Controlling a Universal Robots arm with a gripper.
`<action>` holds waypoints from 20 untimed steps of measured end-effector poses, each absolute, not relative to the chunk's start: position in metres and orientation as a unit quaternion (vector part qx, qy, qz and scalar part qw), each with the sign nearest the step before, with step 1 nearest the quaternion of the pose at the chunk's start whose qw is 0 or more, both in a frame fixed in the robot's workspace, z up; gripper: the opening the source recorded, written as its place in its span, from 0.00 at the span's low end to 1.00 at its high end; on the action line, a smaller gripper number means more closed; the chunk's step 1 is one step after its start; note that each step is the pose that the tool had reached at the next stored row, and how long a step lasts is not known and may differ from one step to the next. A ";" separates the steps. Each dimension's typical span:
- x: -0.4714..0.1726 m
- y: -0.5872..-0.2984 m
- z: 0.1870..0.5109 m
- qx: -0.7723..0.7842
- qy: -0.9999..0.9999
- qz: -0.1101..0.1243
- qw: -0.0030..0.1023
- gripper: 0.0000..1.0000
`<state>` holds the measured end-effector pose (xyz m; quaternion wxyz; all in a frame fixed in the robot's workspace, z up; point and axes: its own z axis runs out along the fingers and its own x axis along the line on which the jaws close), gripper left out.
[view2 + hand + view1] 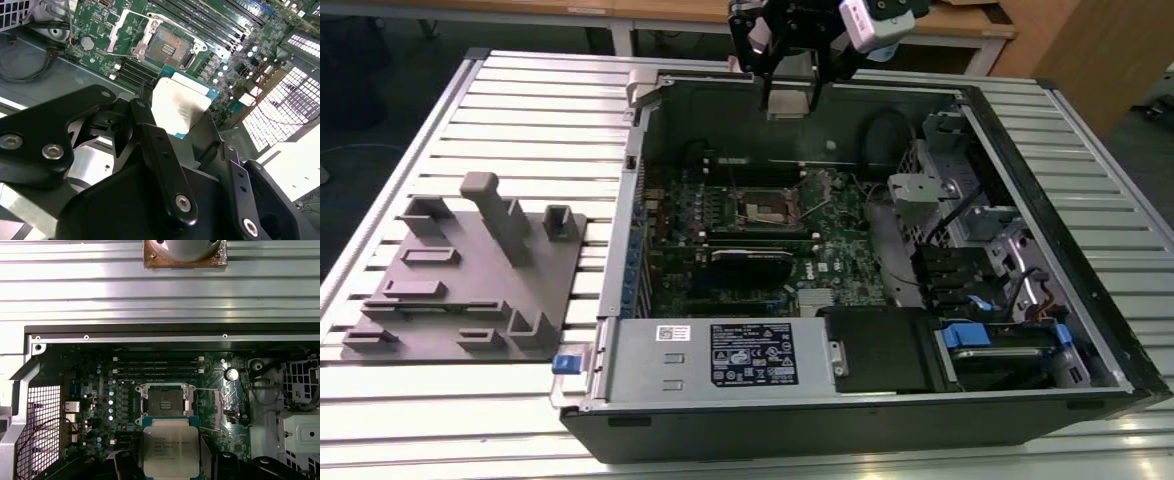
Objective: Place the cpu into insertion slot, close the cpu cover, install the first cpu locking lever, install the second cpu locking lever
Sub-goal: 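Place the cpu into insertion slot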
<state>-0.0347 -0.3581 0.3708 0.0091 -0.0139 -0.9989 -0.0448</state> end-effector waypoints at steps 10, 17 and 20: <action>-0.035 -0.358 0.371 -0.032 -0.998 -0.045 0.008 0.54; -0.035 -0.358 0.371 -0.032 -0.998 -0.045 0.008 0.54; -0.035 -0.358 0.371 -0.032 -0.998 -0.045 0.008 0.54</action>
